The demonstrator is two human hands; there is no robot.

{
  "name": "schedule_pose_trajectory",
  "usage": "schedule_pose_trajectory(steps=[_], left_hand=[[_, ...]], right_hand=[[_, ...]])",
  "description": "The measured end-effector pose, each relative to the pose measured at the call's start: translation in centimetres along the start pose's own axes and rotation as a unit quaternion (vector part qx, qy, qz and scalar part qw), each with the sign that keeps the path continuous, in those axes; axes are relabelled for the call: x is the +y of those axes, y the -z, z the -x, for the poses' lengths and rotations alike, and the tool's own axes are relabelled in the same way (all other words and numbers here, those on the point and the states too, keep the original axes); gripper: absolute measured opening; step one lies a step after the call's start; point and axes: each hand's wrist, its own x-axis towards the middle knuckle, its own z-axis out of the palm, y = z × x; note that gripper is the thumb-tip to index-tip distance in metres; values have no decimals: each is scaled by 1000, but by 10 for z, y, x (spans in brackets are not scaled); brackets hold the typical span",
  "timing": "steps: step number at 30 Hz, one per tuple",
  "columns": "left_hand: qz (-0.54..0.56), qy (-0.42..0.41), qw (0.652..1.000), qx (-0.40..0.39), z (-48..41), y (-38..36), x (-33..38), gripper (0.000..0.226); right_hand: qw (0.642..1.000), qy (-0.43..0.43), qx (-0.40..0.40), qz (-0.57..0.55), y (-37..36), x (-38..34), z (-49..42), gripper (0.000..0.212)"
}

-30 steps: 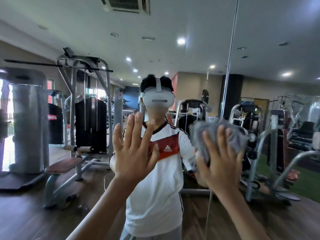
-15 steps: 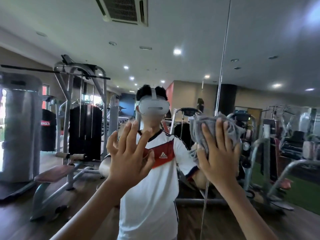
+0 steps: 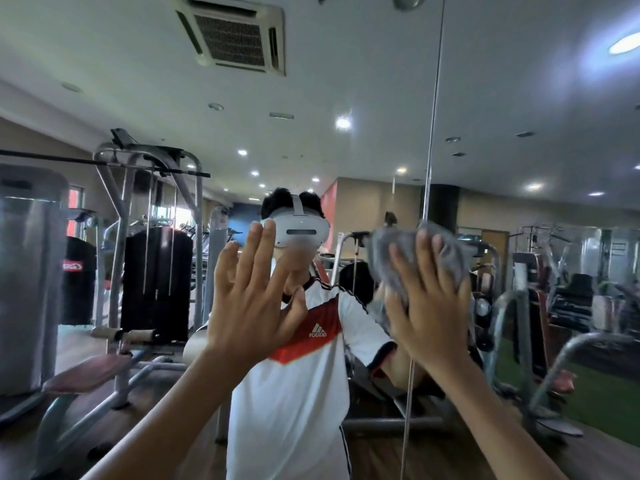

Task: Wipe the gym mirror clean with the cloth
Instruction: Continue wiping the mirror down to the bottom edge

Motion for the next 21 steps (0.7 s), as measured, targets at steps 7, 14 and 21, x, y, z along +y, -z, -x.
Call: schedule_pose_trajectory(steps=[7, 14, 21], left_hand=[[17, 0, 1000, -4, 2, 3, -6, 67], [22, -14, 1000, -7, -11, 13, -17, 55], [42, 19, 999, 1, -80, 10, -28, 55]], right_hand=[[1000, -3, 17, -9, -7, -60, -67, 61], [1000, 21, 0, 5, 3, -1, -39, 58], [999, 5, 47, 2, -2, -47, -116, 60]])
